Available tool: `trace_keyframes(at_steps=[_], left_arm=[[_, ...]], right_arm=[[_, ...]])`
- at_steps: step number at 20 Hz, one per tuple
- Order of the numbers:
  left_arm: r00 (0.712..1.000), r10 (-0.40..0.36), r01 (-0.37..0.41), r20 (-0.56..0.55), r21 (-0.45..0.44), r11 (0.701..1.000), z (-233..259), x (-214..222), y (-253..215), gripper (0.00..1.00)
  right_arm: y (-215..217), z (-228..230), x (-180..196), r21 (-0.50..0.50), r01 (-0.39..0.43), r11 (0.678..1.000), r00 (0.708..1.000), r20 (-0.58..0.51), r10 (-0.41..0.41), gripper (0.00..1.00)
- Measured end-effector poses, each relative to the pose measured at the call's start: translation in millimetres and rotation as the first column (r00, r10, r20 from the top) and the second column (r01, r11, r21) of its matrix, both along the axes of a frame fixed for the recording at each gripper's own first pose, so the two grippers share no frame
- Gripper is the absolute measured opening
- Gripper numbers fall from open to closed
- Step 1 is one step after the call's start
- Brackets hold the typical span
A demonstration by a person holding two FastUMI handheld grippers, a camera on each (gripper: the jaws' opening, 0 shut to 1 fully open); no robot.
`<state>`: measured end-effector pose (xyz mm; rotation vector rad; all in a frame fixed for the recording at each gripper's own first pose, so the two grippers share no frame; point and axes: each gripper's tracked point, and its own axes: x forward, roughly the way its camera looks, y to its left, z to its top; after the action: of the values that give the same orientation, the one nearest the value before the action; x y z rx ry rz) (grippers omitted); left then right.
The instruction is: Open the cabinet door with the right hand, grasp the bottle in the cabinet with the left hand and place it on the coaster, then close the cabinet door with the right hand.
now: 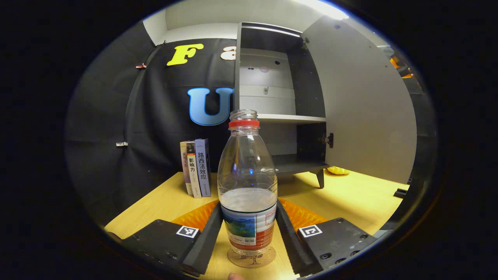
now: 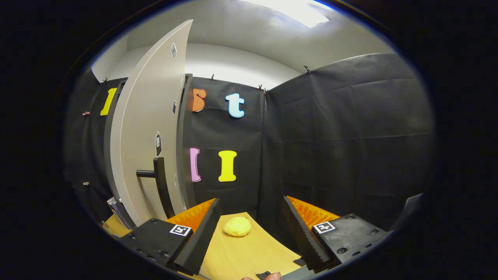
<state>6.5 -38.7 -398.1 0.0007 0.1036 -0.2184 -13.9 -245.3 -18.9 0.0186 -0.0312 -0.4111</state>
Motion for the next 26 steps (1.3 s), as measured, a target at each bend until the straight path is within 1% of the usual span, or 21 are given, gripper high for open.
trace_keyframes(at_steps=[2, 5, 10, 14, 20, 23, 26], left_arm=[[1.000, -0.022, 0.022, -0.014, -0.015, 1.000, -18, 3, -1, 0.78], [0.999, -0.031, 0.030, -0.038, -0.025, 0.999, -35, 1, 0, 0.80], [0.999, -0.035, 0.034, -0.036, -0.011, 0.999, -46, 1, 4, 0.80], [0.999, -0.042, 0.042, -0.028, 0.003, 0.999, -47, 1, 1, 0.81], [0.999, -0.002, 0.002, -0.048, 0.002, 1.000, -46, -2, 5, 0.82], [0.998, 0.001, -0.001, -0.057, 0.004, 1.000, -44, -4, 4, 0.88], [0.998, 0.013, -0.013, -0.066, 0.002, 1.000, -37, -6, 4, 0.92]], right_arm=[[-2, 1, -2, 0.005, 0.024, 1.000, 1.000, -0.003, -0.024, 0.97], [-6, -3, -7, 0.027, 0.053, 0.998, 0.998, -0.020, -0.053, 0.97], [-3, -9, -11, 0.025, 0.073, 0.997, 0.996, -0.045, -0.072, 0.98], [-1, -5, -13, 0.025, 0.076, 0.997, 0.997, -0.034, -0.075, 0.98], [-2, -10, -16, 0.050, 0.074, 0.996, 0.997, -0.034, -0.072, 0.98], [-5, -13, -18, 0.056, 0.071, 0.996, 0.997, -0.037, -0.069, 0.98], [-8, -17, -18, 0.075, 0.065, 0.995, 0.997, -0.037, -0.062, 0.98]])
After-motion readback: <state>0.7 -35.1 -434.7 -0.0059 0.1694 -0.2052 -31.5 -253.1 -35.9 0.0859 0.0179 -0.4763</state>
